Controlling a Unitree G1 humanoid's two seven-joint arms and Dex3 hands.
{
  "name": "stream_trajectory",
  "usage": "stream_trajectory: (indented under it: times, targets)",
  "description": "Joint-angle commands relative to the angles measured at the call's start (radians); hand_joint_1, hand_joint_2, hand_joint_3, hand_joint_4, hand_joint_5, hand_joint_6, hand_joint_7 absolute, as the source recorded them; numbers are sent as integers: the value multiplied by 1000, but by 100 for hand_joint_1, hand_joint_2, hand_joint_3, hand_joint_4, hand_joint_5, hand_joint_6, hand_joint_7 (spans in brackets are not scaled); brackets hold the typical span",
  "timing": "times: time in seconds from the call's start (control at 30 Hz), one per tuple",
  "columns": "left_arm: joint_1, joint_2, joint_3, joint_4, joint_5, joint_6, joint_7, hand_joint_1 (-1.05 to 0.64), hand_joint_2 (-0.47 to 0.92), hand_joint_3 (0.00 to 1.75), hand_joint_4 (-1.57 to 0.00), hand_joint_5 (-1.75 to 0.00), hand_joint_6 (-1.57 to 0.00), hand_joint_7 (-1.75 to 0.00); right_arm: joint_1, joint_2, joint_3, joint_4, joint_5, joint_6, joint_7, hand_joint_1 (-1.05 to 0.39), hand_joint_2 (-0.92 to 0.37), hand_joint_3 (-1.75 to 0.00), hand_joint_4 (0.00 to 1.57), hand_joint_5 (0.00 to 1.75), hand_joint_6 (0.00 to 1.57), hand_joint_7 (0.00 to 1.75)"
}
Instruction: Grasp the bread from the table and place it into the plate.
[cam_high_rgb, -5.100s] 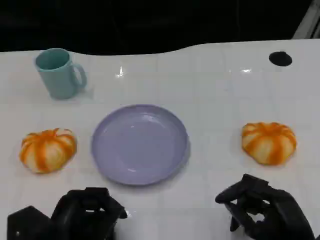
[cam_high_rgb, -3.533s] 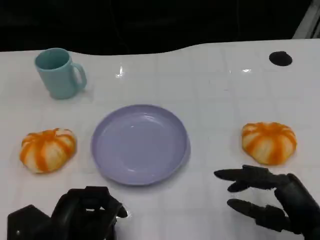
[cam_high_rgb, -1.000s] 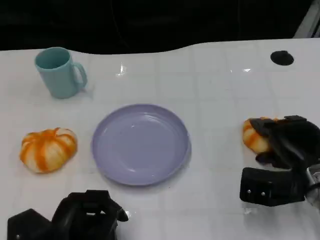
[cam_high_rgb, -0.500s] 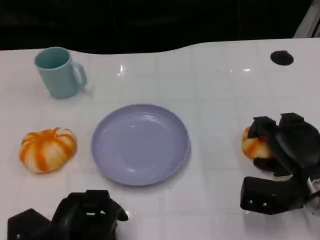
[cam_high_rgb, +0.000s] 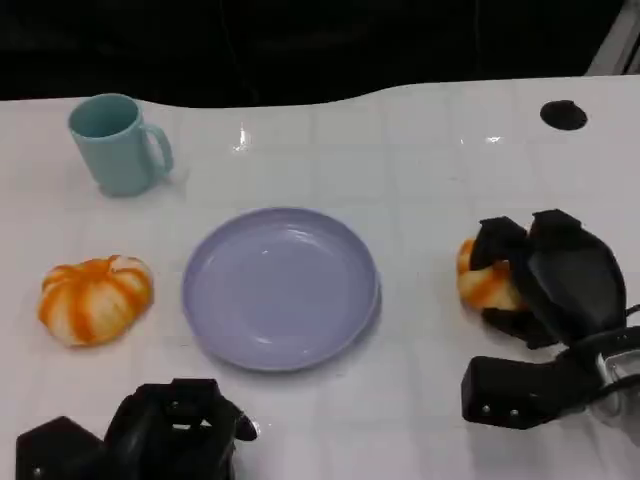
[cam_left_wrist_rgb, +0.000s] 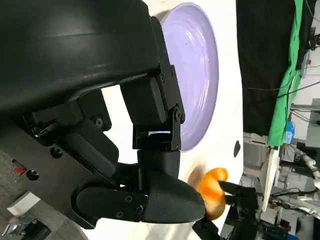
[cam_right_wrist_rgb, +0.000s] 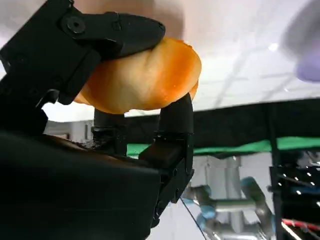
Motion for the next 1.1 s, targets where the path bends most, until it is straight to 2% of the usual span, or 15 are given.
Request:
stream_trajectory:
  times: [0.03, 0.27, 0.43, 0.5, 0.63, 0.73, 0.9, 1.0, 1.03, 1.1]
  targets:
    - [-5, 10, 5, 13, -3, -10, 5, -105, 53, 68, -157, -123, -145, -70, 3, 14, 2, -59, 8, -29, -13, -19, -35, -120, 96, 175, 71, 175]
    - [-3, 12, 5, 10, -10, -7, -3, -105, 53, 68, -157, -122, -145, -69, -5, 58, 9, -161, 6, -66, 17, -20, -38, -131, 99, 175, 75, 175]
    - [0, 13, 3, 7, -6, -8, -1, -105, 53, 68, -157, -122, -145, -69, -36, 106, 28, -193, -15, -28, 55, -21, -34, -132, 99, 175, 74, 175]
    - [1, 12, 2, 4, -4, -8, 2, -105, 53, 67, -157, -122, -146, -69, -48, 123, 36, -194, -26, -10, 63, -20, -29, -128, 98, 175, 77, 168]
    - [0, 13, 1, 9, -3, -10, 2, -105, 53, 67, -157, -122, -146, -68, -83, 174, 58, -156, -34, -7, 81, -20, -30, -127, 97, 175, 75, 174]
    - [-1, 12, 0, 10, 0, -12, 5, -105, 53, 68, -157, -122, -146, -68, -106, 210, 72, -127, -33, -6, 92, -19, -31, -118, 95, 175, 75, 175]
    - [4, 14, -2, 2, 2, -8, 6, -105, 53, 67, -157, -122, -146, -68, -148, 269, 105, -47, -45, -16, 63, -23, -37, -110, 94, 175, 74, 170]
    - [7, 13, -4, 1, 0, -15, 2, -105, 53, 68, -157, -122, -146, -68, -170, 301, 116, -2, -46, -6, 58, -24, -41, -107, 93, 175, 70, 174]
    - [9, 13, -4, 0, -1, -15, 0, -105, 53, 67, -157, -122, -146, -68, -178, 309, 120, 10, -48, -5, 51, -25, -43, -101, 94, 175, 70, 166]
    - [11, 14, -5, -2, -2, -15, -2, -105, 53, 67, -157, -122, -146, -68, -193, 327, 127, 34, -50, -2, 36, -25, -49, -88, 94, 175, 72, 132]
